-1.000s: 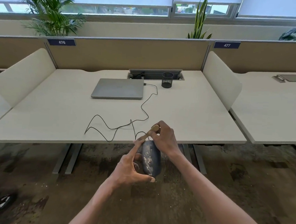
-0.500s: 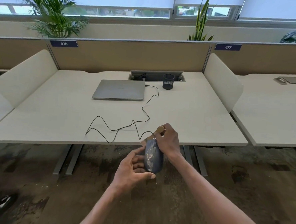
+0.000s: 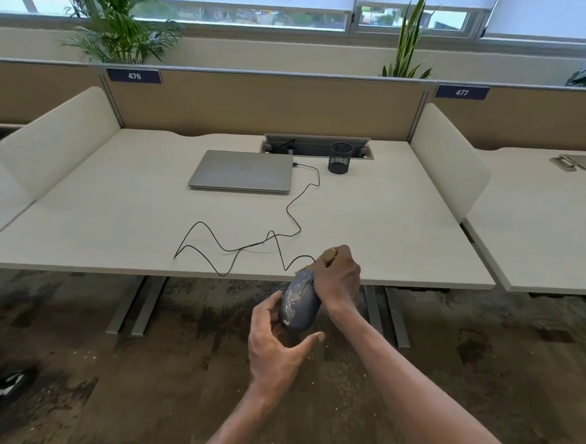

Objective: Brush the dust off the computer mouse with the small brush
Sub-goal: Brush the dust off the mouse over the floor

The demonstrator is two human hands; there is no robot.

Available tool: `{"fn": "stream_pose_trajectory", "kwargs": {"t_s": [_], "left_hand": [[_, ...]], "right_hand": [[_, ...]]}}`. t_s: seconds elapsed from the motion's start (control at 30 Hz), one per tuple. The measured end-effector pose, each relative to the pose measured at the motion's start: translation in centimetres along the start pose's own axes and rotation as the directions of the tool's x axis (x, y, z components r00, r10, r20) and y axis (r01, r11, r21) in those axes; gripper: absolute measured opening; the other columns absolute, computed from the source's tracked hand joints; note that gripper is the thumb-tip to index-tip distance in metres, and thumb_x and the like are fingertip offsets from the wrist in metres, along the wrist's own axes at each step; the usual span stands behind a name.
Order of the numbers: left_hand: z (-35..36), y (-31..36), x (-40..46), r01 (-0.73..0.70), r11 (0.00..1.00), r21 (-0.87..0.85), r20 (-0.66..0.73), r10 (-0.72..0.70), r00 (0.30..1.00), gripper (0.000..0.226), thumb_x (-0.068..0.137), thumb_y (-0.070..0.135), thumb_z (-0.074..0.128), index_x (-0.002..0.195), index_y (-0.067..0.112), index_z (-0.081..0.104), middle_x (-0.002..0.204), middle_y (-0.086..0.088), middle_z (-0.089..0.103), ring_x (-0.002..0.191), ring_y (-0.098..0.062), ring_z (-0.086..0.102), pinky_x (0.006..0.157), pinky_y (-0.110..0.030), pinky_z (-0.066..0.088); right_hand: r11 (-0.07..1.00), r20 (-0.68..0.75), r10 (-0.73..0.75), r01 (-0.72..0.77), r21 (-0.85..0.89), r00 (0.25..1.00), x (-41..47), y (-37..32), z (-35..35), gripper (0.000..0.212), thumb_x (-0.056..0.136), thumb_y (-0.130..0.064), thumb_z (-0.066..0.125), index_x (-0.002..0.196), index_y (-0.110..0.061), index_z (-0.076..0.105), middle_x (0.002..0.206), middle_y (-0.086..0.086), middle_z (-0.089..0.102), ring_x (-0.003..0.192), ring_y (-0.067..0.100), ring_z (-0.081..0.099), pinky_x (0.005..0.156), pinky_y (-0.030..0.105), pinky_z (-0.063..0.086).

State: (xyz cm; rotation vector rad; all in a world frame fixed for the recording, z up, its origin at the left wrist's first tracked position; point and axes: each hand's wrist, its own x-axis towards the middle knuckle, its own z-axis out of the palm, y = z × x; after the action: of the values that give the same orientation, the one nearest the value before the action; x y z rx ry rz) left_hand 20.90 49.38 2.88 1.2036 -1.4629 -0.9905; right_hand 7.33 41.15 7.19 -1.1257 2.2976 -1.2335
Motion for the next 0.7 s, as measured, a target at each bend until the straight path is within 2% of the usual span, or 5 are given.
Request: {"fn": "stream_pose_trajectory", "kwargs": {"t_s": [0.13, 0.2, 0.3, 0.47, 0.7], "left_hand": [[0.6, -0.1, 0.0, -0.002, 1.000, 0.015, -0.114, 0.004, 0.993, 0.094, 0.061, 0.034, 0.094, 0.139, 0.021, 0.043, 0.127, 0.002, 0.055, 0.113, -0.017, 0.062, 0.089, -0.038, 0.059], [0.6, -0.1, 0.0, -0.011, 1.000, 0.006, -0.142, 0.012, 0.990, 0.096, 0.062, 0.031, 0.094, 0.140, 0.026, 0.037, 0.124, 0.003, 0.056, 0.108, -0.013, 0.063, 0.086, -0.027, 0.059], [0.4, 0.1, 0.1, -0.009, 0.999, -0.051, -0.154, 0.001, 0.988, 0.099, 0.062, 0.031, 0.094, 0.141, 0.024, 0.034, 0.124, 0.006, 0.059, 0.109, -0.004, 0.064, 0.086, -0.017, 0.054], [-0.4, 0.0, 0.4, -0.018, 0.996, -0.090, -0.144, 0.005, 0.990, 0.102, 0.061, 0.029, 0.094, 0.142, 0.023, 0.032, 0.123, 0.006, 0.063, 0.115, -0.007, 0.064, 0.096, -0.030, 0.054], [-1.7, 0.4, 0.9, -0.024, 0.992, -0.120, -0.109, 0.011, 0.994, 0.103, 0.061, 0.042, 0.090, 0.142, 0.021, 0.030, 0.125, 0.003, 0.064, 0.114, -0.012, 0.067, 0.099, -0.040, 0.055]], "right_hand": [[1.000, -0.026, 0.030, -0.030, 0.005, 0.999, -0.4, 0.2, 0.3, 0.009, 0.100, -0.023, 0.046, 0.093, -0.018, 0.047, 0.073, -0.005, 0.049, 0.064, 0.015, 0.050, 0.051, 0.026, 0.037], [0.999, -0.036, 0.048, -0.047, 0.005, 0.998, -0.6, 0.3, 0.3, 0.009, 0.100, -0.024, 0.046, 0.093, -0.018, 0.048, 0.070, -0.009, 0.045, 0.061, 0.010, 0.045, 0.048, 0.022, 0.030], [0.998, -0.038, 0.064, -0.063, 0.004, 0.997, -0.8, 0.3, 0.1, 0.007, 0.100, -0.023, 0.047, 0.094, -0.019, 0.047, 0.071, -0.009, 0.045, 0.062, 0.011, 0.047, 0.048, 0.024, 0.032], [0.997, -0.040, 0.072, -0.071, 0.017, 0.997, -1.1, 0.3, -0.4, 0.007, 0.100, -0.022, 0.048, 0.096, -0.017, 0.049, 0.076, -0.003, 0.049, 0.072, 0.025, 0.054, 0.061, 0.032, 0.044], [0.998, -0.050, 0.037, -0.035, 0.043, 0.998, -1.2, 0.8, -1.4, 0.006, 0.098, -0.021, 0.050, 0.096, -0.016, 0.052, 0.079, 0.000, 0.057, 0.076, 0.028, 0.058, 0.061, 0.030, 0.041]]}}
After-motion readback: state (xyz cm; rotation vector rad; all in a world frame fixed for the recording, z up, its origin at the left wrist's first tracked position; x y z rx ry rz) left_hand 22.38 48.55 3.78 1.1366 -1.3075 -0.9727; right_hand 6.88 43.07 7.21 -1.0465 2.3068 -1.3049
